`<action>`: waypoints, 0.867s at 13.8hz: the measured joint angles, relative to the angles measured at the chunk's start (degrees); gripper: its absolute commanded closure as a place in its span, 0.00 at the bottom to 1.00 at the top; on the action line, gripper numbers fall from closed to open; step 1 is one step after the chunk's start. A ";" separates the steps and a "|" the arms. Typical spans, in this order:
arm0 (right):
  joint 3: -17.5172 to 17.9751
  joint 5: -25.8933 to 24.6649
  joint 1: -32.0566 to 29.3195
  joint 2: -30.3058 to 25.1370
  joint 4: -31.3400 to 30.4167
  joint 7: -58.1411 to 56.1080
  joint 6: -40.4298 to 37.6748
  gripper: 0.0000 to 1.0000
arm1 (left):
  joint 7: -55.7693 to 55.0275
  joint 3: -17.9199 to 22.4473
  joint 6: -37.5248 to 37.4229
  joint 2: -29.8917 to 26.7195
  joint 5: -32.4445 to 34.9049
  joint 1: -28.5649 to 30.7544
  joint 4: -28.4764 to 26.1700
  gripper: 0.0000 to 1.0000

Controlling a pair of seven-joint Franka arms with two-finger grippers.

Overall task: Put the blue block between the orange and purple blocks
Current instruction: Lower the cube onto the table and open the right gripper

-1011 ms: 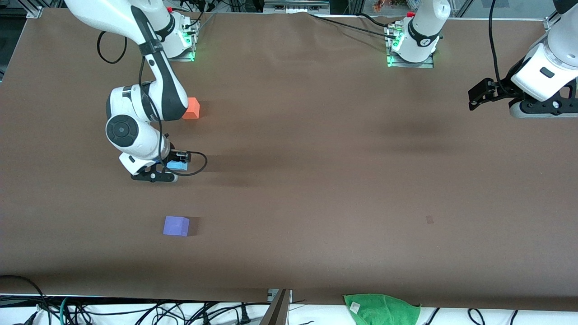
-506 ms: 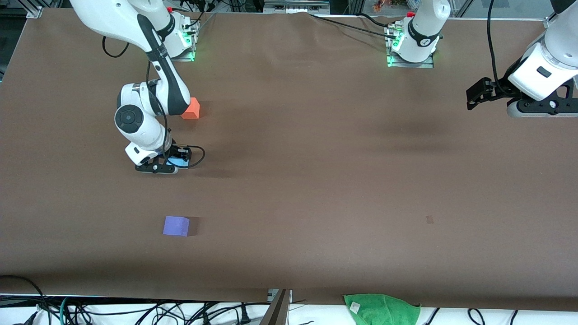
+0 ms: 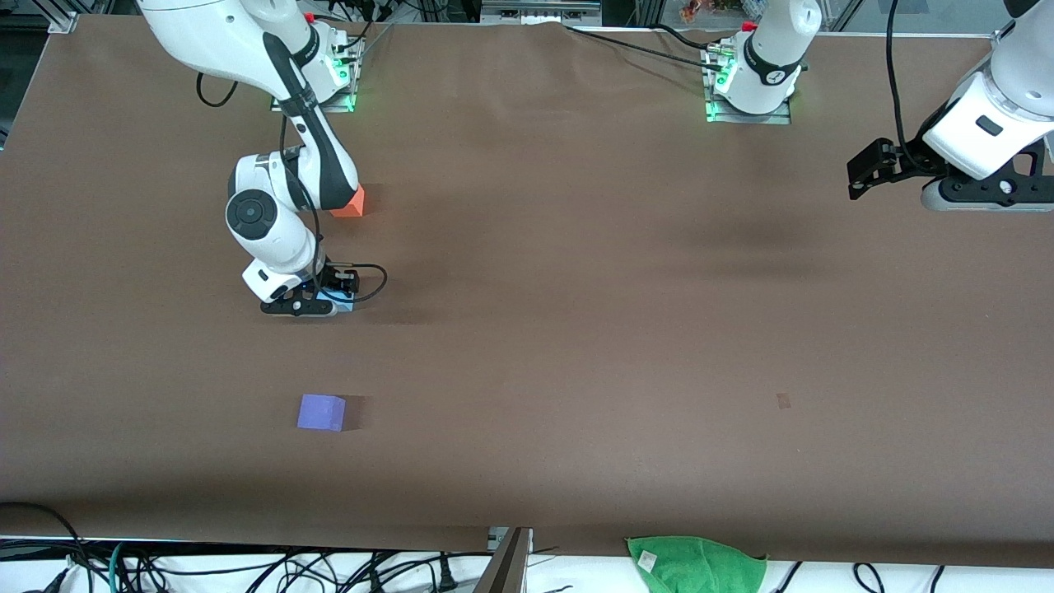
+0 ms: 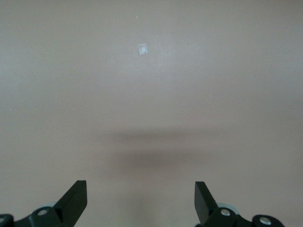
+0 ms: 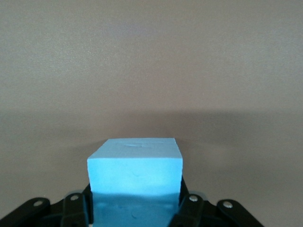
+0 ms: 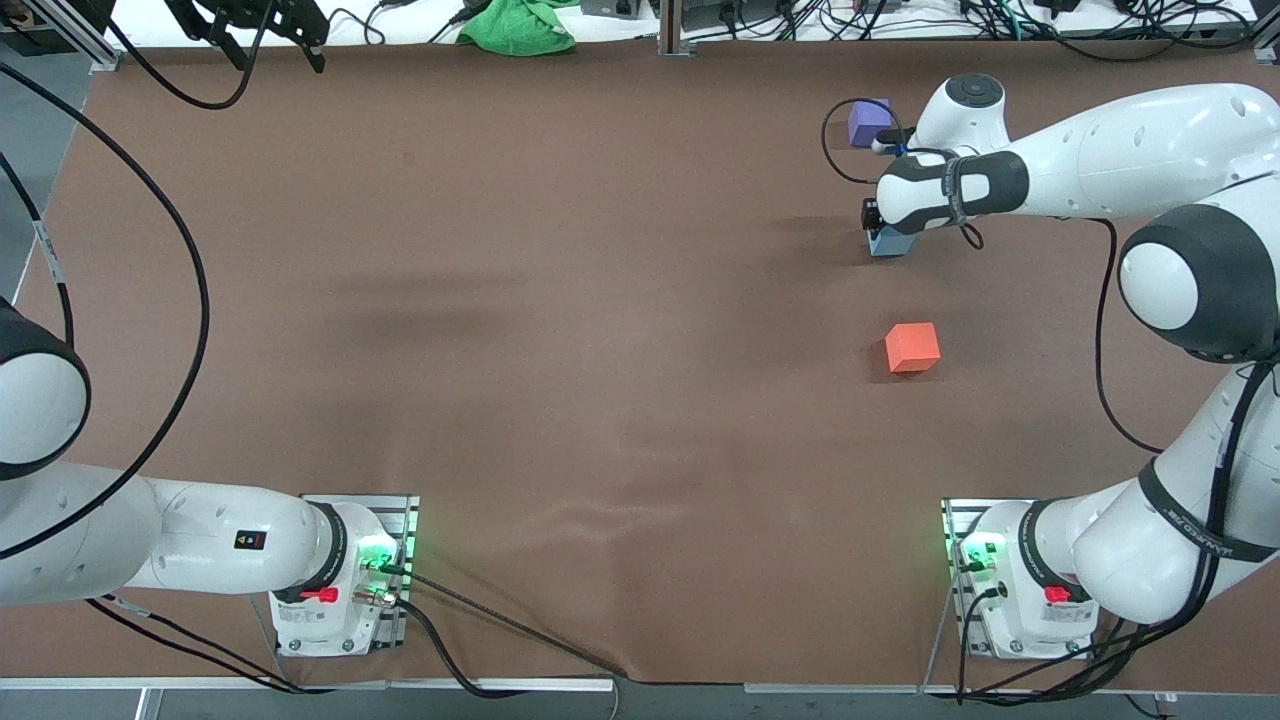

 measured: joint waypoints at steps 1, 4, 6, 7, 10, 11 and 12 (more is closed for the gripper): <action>0.00 0.00 0.00 0.00 -0.05 -0.02 0.10 0.00 | 0.00 -0.15 -0.01 0.05 0.00 -0.01 0.14 0.00; 0.05 0.00 0.01 0.17 -0.07 -0.24 0.57 0.00 | 0.00 -0.12 -0.16 0.17 0.00 0.01 0.31 0.00; 0.06 0.00 0.02 -0.37 0.77 -0.49 -0.25 0.00 | 0.00 -0.06 -0.49 0.28 0.00 0.14 0.35 0.00; 0.06 0.00 0.02 -1.01 2.04 -0.83 -2.77 0.00 | 0.00 -0.05 -0.65 0.34 0.00 0.18 0.38 0.00; -0.58 0.01 0.04 -4.09 8.33 -5.68 -13.72 0.00 | 0.00 0.13 -1.18 0.51 0.00 0.36 0.40 0.00; -1.43 0.00 0.02 -5.26 10.49 -7.75 -17.56 0.00 | 0.00 0.23 -1.25 0.55 0.00 0.40 0.41 0.00; -2.48 0.00 0.00 -6.24 12.83 -9.78 -21.98 0.00 | 0.00 0.30 -1.37 0.56 0.00 0.41 0.41 0.00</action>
